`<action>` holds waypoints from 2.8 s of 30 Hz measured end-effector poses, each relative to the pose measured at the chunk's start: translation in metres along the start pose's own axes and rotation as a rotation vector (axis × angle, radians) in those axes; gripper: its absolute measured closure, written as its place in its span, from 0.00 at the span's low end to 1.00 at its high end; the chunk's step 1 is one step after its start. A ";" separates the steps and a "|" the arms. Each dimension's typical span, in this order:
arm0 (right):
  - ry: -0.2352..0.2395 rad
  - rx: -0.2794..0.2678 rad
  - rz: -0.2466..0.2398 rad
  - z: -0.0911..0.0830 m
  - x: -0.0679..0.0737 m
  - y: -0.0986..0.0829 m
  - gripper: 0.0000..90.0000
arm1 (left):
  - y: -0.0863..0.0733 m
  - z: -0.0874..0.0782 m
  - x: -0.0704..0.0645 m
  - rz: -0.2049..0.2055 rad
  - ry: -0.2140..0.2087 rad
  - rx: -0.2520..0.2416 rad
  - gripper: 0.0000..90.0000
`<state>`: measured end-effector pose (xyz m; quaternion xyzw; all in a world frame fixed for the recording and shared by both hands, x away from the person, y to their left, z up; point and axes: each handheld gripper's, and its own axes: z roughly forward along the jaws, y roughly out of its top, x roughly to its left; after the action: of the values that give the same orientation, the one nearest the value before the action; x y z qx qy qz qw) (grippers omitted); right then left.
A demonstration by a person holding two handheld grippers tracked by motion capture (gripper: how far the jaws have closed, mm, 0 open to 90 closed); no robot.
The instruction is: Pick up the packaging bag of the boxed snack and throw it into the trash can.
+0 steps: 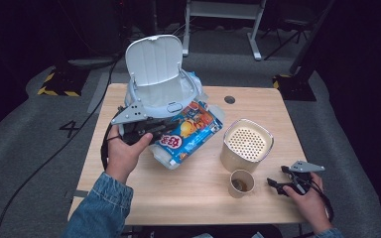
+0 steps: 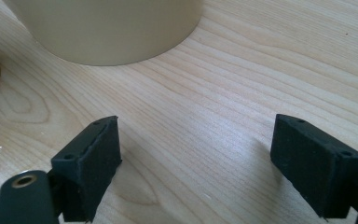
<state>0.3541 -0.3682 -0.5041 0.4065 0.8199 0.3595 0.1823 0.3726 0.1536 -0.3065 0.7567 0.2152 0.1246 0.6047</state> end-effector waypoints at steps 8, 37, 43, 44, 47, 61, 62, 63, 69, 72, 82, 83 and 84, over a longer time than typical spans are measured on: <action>-0.018 0.000 0.015 0.001 0.001 0.001 0.18 | 0.026 -0.002 0.009 0.004 -0.018 -0.080 0.97; -0.019 0.001 0.015 0.001 0.002 0.001 0.18 | 0.082 -0.012 0.038 -0.008 0.121 -0.284 0.97; -0.018 0.000 0.016 0.001 0.002 0.001 0.18 | 0.091 -0.011 0.041 0.004 0.188 -0.300 0.97; -0.018 0.001 0.016 0.001 0.002 0.001 0.18 | 0.092 -0.011 0.043 0.005 0.191 -0.303 0.97; -0.018 0.000 0.015 0.001 0.001 0.001 0.18 | 0.095 -0.009 0.049 0.007 0.205 -0.310 0.97; -0.019 0.000 0.016 0.001 0.002 0.001 0.18 | 0.100 0.002 0.070 -0.002 0.292 -0.301 0.97; -0.019 0.000 0.015 0.001 0.001 0.001 0.18 | 0.099 0.004 0.073 -0.011 0.296 -0.302 0.97; -0.019 0.000 0.015 0.001 0.002 0.001 0.18 | 0.097 0.005 0.075 -0.024 0.301 -0.302 0.97; -0.018 -0.001 0.018 0.001 0.002 0.001 0.18 | 0.089 0.015 0.085 -0.051 0.337 -0.278 0.97; -0.018 -0.001 0.018 0.001 0.002 0.001 0.18 | 0.087 0.018 0.087 -0.038 0.353 -0.247 0.96; -0.019 0.001 0.015 0.001 0.001 0.001 0.18 | 0.081 0.027 0.085 -0.024 0.364 -0.164 0.95; -0.019 0.001 0.015 0.001 0.001 0.001 0.18 | 0.081 0.028 0.085 -0.026 0.361 -0.164 0.95; -0.019 0.001 0.015 0.001 0.001 0.001 0.18 | 0.081 0.028 0.085 -0.028 0.362 -0.163 0.95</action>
<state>0.3544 -0.3661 -0.5042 0.4160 0.8152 0.3568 0.1872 0.4739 0.1556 -0.2410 0.6673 0.3204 0.2672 0.6169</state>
